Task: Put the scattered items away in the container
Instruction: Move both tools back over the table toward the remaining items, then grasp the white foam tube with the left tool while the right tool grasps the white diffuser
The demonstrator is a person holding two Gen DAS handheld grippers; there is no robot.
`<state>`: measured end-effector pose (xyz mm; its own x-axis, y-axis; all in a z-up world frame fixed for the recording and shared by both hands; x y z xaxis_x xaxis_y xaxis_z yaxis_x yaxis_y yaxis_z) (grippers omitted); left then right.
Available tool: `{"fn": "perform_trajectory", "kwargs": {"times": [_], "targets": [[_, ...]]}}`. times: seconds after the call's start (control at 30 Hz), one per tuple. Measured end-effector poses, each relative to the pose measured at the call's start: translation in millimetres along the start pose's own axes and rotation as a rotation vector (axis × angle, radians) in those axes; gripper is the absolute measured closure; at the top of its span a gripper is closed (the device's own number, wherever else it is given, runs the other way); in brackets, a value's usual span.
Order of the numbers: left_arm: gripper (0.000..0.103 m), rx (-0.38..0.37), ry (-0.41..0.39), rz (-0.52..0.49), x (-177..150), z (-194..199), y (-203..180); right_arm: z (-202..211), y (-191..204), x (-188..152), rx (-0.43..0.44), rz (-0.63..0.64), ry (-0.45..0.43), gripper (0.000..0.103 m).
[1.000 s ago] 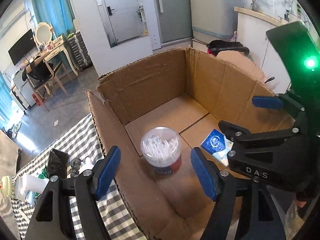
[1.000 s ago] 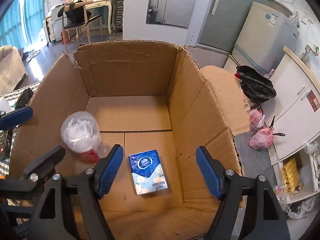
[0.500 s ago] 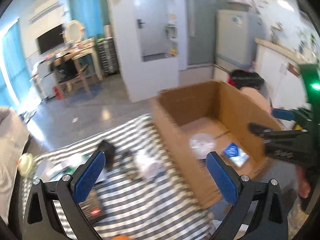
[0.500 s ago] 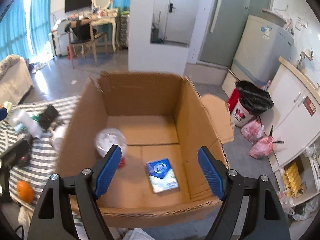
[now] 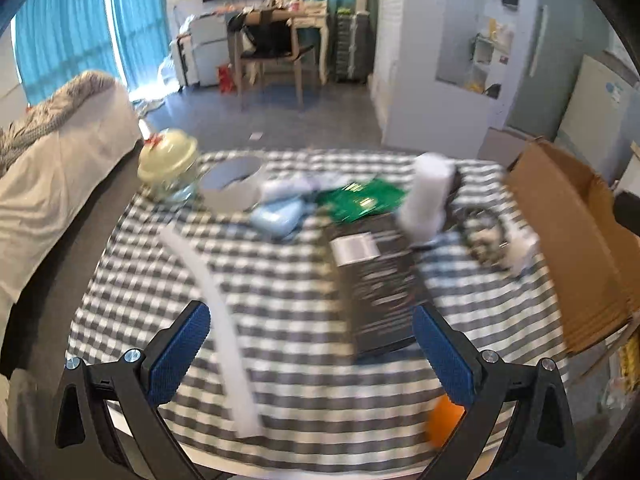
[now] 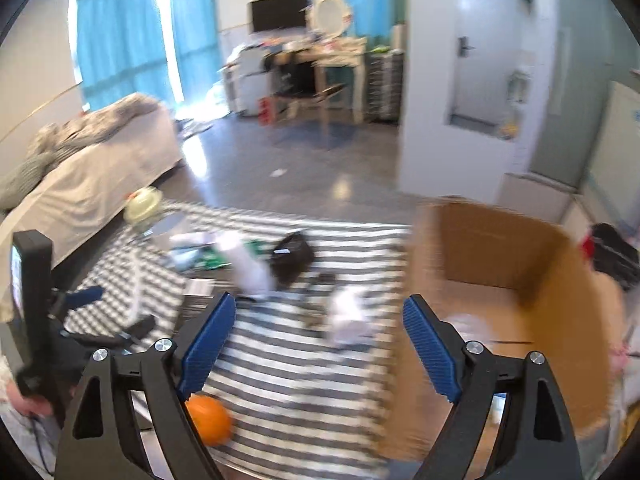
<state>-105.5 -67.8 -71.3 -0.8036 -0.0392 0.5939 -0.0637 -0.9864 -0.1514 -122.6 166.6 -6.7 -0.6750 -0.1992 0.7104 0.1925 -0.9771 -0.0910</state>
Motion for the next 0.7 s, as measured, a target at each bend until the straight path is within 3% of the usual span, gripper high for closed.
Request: {"fn": "perform_trajectory", "kwargs": {"times": [0.23, 0.43, 0.57, 0.6, 0.67, 0.7], "targets": [[0.000, 0.002, 0.022, 0.085, -3.6, -17.1, 52.2, -62.0, 93.0, 16.5, -0.071, 0.187, -0.027, 0.017], [0.000, 0.035, 0.053, 0.182, -4.4, -38.8, 95.0, -117.4, 108.4, 22.7, -0.100, 0.188, 0.058, 0.017], [0.000, 0.035, 0.071, 0.192, -4.5, -49.9, 102.7, -137.0, 108.5, 23.3, -0.125, 0.182, 0.094, 0.018], [0.000, 0.033, 0.072, 0.189, -4.1, -52.1, 103.0, -139.1, 108.1, 23.4, -0.136, 0.182, 0.096, 0.023], [0.000, 0.022, 0.078, 0.181, -4.1, -55.3, 101.0, -140.3, 105.7, 24.1, -0.143, 0.178, 0.105, 0.050], [0.000, 0.017, 0.083, 0.176, -4.5, -57.1, 99.3, -142.2, 104.0, 23.6, -0.131, 0.175, 0.124, 0.070]]}}
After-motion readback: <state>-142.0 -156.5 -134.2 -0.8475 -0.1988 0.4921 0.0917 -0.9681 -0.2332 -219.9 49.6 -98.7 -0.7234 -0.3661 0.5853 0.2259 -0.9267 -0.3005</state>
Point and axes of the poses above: each gripper's, at about its wrist camera, not at the fingertips, and z roughly against the way its jaws point, y to its left, x to its top, the point moved 3 cm from there along -z, roughly the way its jaws point, and after that the axes turned 11 degrees about -x, right-handed, at the moved point
